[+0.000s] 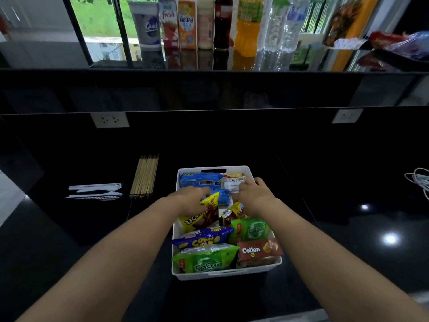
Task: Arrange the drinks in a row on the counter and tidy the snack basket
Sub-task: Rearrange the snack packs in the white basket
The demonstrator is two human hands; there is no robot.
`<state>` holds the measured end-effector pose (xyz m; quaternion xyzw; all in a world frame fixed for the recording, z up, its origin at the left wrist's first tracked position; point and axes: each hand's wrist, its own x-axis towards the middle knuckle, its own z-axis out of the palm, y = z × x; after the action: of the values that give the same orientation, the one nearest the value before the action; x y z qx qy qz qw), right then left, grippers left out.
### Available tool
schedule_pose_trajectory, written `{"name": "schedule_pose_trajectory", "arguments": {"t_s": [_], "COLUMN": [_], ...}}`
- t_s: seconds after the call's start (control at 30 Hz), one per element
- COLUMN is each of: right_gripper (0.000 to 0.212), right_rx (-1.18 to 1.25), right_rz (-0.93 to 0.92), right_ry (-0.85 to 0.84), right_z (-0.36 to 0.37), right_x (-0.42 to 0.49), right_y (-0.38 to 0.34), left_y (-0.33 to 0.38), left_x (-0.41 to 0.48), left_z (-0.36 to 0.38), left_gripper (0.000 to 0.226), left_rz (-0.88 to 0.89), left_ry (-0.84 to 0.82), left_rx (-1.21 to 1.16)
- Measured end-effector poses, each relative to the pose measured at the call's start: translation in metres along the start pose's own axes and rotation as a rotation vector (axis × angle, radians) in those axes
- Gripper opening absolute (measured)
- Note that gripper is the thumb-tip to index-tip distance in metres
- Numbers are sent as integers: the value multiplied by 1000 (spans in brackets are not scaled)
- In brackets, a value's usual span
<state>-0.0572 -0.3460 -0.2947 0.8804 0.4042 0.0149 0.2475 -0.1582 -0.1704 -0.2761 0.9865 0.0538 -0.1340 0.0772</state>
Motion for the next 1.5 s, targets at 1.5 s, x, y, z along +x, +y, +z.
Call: {"name": "schedule_pose_trajectory", "arguments": {"t_s": [1.5], "right_gripper": [43], "right_rx": [268], "right_rz": [308], "right_ry": [-145], "right_z": [-26], "right_x": [32], "right_y": [-2], "left_y": [4], "left_x": [14], "left_z": [2], "left_gripper": [34], "left_rz": [-386], "left_ry": [134], "left_rx": [324]}}
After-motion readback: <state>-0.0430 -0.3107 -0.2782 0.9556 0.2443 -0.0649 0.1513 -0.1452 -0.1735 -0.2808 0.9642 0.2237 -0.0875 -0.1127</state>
